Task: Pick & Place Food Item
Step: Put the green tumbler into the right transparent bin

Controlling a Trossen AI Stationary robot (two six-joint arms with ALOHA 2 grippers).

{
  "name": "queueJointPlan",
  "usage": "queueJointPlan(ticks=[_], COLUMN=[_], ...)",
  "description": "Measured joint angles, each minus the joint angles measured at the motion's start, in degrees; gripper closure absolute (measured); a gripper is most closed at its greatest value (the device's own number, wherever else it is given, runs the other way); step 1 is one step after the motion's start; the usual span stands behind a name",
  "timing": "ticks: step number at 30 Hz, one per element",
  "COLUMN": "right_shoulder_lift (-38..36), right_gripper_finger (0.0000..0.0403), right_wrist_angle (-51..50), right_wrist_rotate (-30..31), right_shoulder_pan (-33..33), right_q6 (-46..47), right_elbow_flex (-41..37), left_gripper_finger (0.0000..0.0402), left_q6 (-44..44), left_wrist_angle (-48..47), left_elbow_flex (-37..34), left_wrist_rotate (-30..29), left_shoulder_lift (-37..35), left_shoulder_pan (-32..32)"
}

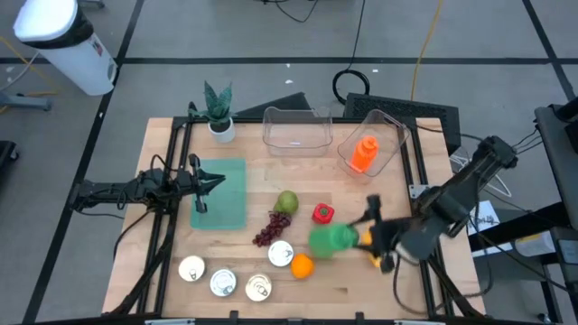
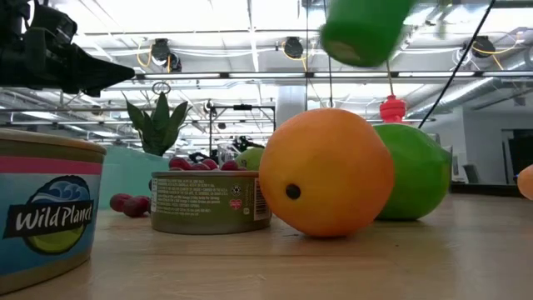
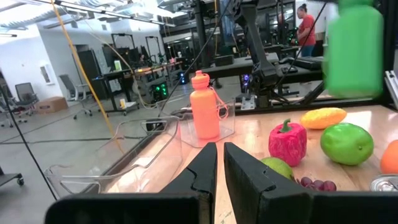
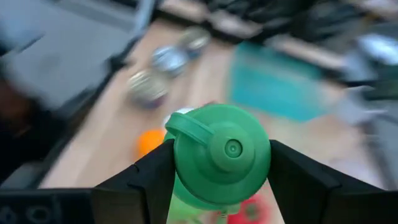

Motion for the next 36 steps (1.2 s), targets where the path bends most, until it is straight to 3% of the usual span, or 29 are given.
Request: queueJointPlan(ticks=[5,9,19,25,33,36], right_shoulder_lift=[-5.68,-9.03,-11.29,-12.30,-14.61,-14.76], right_gripper_finger=[0.0187,0.0187,0.0187,0.0186,0.0187,0.0184], right_wrist_angle=[0.53,2.81,7.06,6.43,-4.19,-9.56], right_wrist_rotate=[12.96,17.55,19.39,25.28,25.92,22.00], right_shoulder_pan=[-3.78,-9.49,-29.81,-42.10,-55.78,-60.26], right_q6=[-2.56,-5.83,-11.83,-15.76,-8.78,-3.31], right_elbow_flex=[0.00,0.00,0.00,0.00,0.00,0.00], left_gripper_finger=[0.0360,0.0360,0.0360,0.0360,0.0360,0.0360], left_q6=[0.00,0.00,0.00,0.00,0.00,0.00], left_wrist_angle=[0.02,0.01,0.00,0.00,0.00,0.00], left_elbow_flex=[0.00,0.00,0.00,0.00,0.00,0.00], left_wrist_rotate=[0.00,0.00,0.00,0.00,0.00,0.00], left_shoulder_lift=[-0.02,0.00,0.01,0.01,0.01,-0.01], left_shoulder_pan=[0.01,0.00,-0.01,0.00,0.00,-0.01])
